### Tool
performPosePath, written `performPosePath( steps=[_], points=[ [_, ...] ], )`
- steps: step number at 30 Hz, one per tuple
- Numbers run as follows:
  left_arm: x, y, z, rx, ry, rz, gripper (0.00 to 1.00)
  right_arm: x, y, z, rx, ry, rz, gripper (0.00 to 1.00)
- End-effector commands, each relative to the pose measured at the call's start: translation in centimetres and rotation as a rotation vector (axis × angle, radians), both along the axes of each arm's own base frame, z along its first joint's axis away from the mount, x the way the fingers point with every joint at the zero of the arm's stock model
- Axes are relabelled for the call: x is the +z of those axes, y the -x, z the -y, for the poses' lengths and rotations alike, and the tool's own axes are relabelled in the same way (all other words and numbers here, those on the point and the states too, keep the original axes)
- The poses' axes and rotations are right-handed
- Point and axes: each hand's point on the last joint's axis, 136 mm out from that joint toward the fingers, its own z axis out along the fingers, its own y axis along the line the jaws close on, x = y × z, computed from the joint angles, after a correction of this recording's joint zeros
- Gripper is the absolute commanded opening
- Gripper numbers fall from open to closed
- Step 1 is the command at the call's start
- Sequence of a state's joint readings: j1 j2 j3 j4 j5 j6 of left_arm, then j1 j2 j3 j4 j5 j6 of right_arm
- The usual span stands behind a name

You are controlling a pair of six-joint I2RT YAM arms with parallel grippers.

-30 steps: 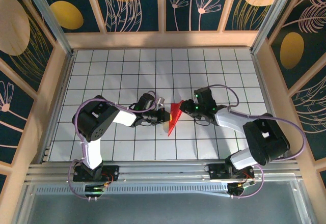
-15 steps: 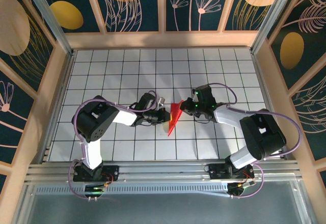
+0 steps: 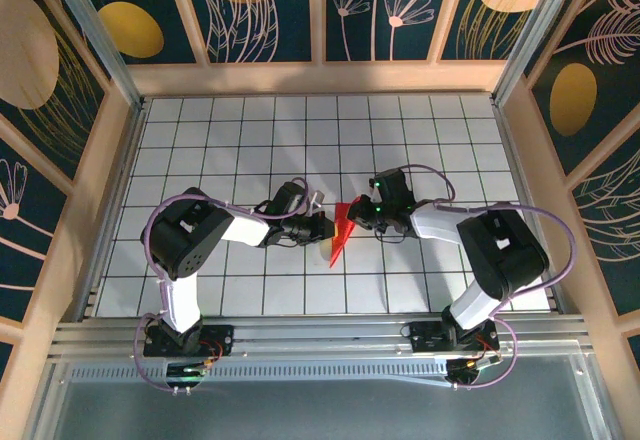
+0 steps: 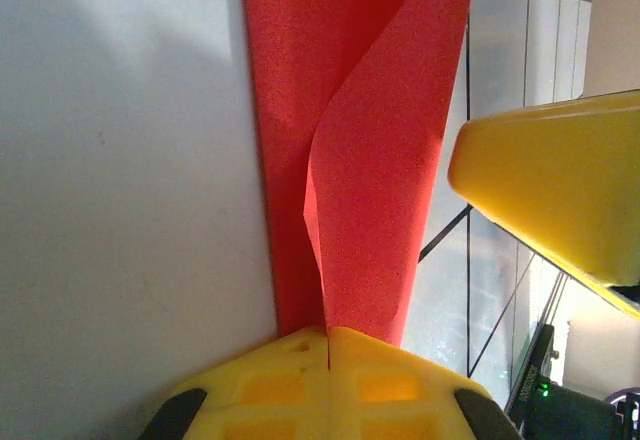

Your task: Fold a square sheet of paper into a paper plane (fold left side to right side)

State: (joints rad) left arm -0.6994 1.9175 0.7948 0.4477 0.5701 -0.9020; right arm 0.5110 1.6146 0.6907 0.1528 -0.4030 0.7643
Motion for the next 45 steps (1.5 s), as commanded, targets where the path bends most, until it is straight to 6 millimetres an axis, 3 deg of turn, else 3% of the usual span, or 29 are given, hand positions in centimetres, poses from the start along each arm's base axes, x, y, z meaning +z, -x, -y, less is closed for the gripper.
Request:
performPosePath(
  steps=[1,45],
  points=[
    [-3.6,0.1,-1.6,0.042,-0.141,-0.014,0.00,0.6,-0.6,-1.1,0.019,-0.021,0.023,0.00],
    [-4.8,1.1,-2.5,0.048,-0.172,-0.052,0.00,-3.2,1.3,0.4,-0.011,0.067,-0.086,0.00]
  ],
)
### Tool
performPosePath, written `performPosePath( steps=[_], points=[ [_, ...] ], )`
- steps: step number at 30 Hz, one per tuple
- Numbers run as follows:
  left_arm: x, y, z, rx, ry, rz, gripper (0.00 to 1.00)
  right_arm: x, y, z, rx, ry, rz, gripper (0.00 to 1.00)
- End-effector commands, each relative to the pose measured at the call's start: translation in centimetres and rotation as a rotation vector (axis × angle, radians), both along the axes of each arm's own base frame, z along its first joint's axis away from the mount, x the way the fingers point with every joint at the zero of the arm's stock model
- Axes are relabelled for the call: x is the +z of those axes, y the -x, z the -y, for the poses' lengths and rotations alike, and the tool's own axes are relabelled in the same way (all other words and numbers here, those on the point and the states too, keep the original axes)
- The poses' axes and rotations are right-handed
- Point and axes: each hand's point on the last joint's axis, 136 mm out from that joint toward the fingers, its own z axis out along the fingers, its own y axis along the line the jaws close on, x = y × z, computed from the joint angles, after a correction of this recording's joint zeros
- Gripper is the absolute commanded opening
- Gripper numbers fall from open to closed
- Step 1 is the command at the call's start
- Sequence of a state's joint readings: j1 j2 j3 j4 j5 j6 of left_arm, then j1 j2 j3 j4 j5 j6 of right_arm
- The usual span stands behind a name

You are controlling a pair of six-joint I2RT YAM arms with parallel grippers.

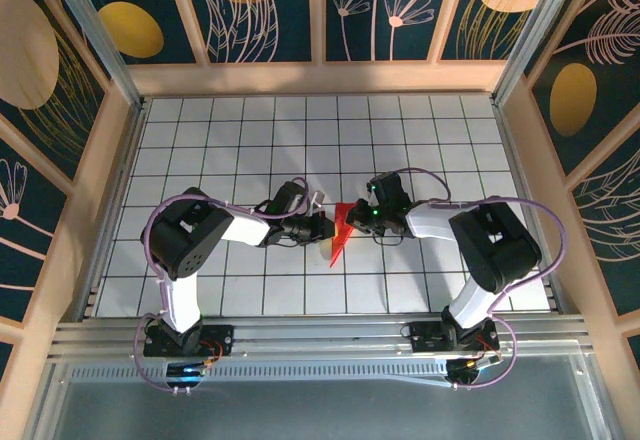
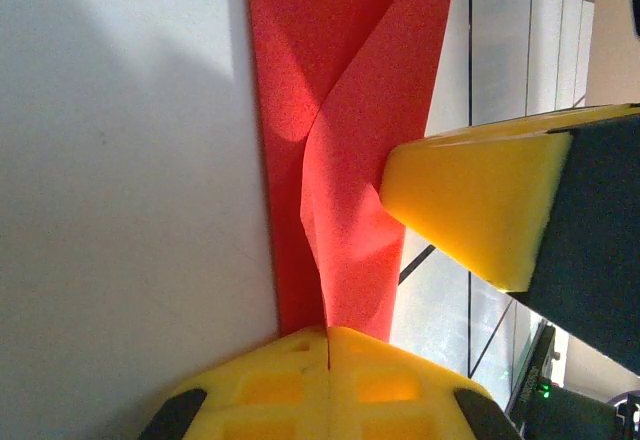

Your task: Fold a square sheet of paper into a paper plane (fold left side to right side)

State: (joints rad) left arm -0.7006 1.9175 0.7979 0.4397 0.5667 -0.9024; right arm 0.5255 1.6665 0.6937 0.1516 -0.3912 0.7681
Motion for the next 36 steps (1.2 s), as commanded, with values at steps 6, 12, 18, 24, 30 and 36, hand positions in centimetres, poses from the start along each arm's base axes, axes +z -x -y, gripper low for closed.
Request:
performPosePath(
  steps=[6,12,18,24,30,36],
  points=[
    [-4.8,1.0,-2.5,0.048,-0.168,-0.053,0.00,-1.8,1.1,0.7,-0.019,0.040,-0.057,0.00],
    [-4.9,1.2,-2.5,0.046,-0.169,-0.055,0.00,-2.5,1.5,0.8,-0.021,0.040,-0.079,0.00],
    [-4.9,1.3,-2.5,0.044,-0.166,-0.057,0.00,-3.2,2.2,1.1,-0.025,0.043,-0.113,0.00],
    [-3.6,1.0,-2.2,0.040,-0.143,-0.036,0.00,-4.4,3.6,1.7,-0.024,0.057,-0.166,0.00],
    [-0.3,-0.4,-1.6,0.063,-0.121,0.022,0.16,-5.4,4.5,2.1,-0.024,0.067,-0.198,0.00],
    [2.5,-1.7,-2.1,0.080,-0.172,0.077,0.29,-5.3,4.4,2.2,-0.023,0.070,-0.191,0.00]
  ],
)
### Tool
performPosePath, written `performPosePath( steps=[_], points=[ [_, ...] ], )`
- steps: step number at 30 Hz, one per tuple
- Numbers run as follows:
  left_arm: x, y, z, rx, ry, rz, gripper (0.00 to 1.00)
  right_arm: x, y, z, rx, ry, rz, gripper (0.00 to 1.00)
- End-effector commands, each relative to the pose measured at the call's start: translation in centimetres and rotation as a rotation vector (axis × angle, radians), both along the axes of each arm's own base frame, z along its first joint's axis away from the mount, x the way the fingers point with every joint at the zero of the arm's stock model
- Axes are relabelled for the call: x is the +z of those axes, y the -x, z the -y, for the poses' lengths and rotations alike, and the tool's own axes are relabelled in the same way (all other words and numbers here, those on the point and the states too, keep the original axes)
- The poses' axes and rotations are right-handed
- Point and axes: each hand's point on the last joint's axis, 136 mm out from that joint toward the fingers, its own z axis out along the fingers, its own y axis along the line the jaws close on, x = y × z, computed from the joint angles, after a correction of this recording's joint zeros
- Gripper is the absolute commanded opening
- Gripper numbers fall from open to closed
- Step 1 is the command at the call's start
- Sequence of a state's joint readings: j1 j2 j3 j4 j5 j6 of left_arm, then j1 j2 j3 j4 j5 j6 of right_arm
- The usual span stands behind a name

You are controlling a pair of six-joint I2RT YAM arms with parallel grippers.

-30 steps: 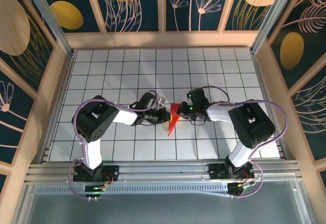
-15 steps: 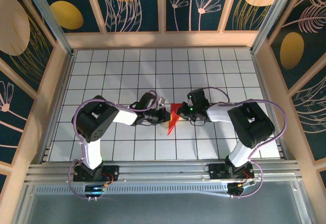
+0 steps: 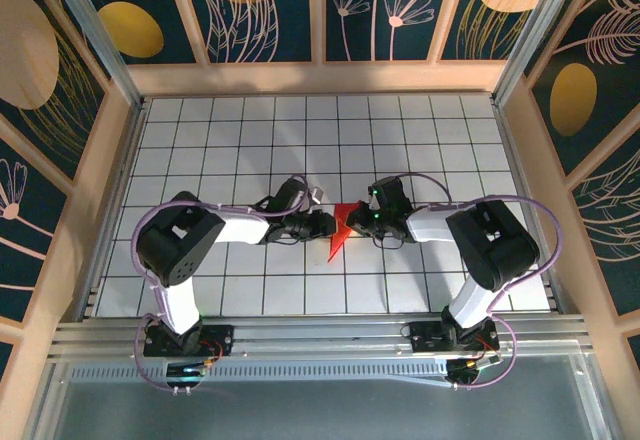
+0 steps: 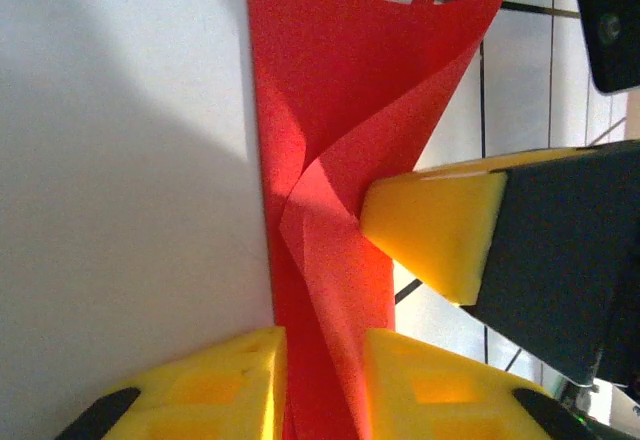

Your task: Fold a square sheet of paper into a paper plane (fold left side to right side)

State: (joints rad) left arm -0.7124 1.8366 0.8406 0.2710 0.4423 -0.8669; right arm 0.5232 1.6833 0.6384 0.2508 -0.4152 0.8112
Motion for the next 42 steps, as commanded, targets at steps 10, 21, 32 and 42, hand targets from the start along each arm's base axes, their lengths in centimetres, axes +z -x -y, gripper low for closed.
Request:
performPosePath(
  steps=[10,21,32,42],
  points=[
    [4.4,1.5,0.2,-0.075,0.040,-0.030,0.05,-4.2,3.7,2.2,0.012,0.116,-0.162,0.00],
    [2.8,4.8,2.5,-0.191,0.099,-0.195,0.00,-4.2,3.6,2.1,0.016,0.118,-0.164,0.00],
    [-0.1,5.7,1.8,-0.165,0.044,-0.241,0.00,-4.2,3.7,2.2,0.018,0.123,-0.162,0.00],
    [-1.5,6.5,1.6,-0.171,0.021,-0.265,0.00,-4.3,3.7,2.1,0.020,0.123,-0.167,0.00]
  ],
)
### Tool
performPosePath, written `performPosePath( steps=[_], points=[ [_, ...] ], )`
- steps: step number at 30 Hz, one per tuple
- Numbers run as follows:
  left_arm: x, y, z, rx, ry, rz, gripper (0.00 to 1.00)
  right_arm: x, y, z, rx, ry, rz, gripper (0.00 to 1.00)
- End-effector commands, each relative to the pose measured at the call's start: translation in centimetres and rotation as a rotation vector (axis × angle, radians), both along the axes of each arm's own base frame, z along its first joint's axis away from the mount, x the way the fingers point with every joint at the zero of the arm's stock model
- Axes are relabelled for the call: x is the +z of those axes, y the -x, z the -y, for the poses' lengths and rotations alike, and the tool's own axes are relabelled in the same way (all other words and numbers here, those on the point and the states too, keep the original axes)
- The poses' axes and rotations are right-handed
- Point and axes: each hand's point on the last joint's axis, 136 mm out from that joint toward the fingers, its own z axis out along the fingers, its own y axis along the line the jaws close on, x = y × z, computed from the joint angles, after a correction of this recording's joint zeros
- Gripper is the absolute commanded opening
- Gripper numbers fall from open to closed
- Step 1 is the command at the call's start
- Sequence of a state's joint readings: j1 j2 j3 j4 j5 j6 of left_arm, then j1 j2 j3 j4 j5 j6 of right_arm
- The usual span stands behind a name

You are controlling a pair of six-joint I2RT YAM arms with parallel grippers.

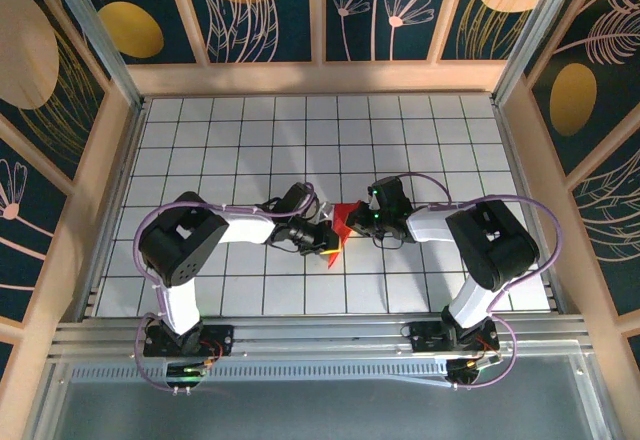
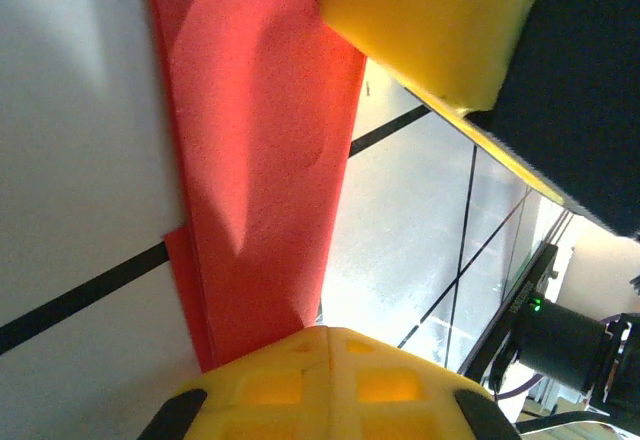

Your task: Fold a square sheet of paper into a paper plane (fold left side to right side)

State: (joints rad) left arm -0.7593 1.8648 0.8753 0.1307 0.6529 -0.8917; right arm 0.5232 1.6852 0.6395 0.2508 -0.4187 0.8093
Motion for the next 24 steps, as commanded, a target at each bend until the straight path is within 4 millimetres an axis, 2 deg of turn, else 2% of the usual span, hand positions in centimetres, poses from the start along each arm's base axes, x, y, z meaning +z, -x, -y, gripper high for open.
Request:
performPosePath(
  steps=[1,12,16,24],
  points=[
    [-1.0,0.9,-0.1,-0.007,-0.015,-0.038,0.00,-4.3,3.6,2.2,0.016,0.125,-0.167,0.00],
    [-2.2,1.4,-0.3,-0.005,-0.081,-0.028,0.00,-4.4,3.6,2.2,0.014,0.128,-0.169,0.00],
    [-3.0,1.5,-0.7,-0.003,-0.131,-0.023,0.00,-3.7,3.1,1.9,0.016,0.113,-0.140,0.00],
    [-4.6,1.7,-1.6,0.012,-0.237,-0.022,0.00,1.4,0.3,-0.1,0.032,-0.001,0.040,0.00]
  ],
)
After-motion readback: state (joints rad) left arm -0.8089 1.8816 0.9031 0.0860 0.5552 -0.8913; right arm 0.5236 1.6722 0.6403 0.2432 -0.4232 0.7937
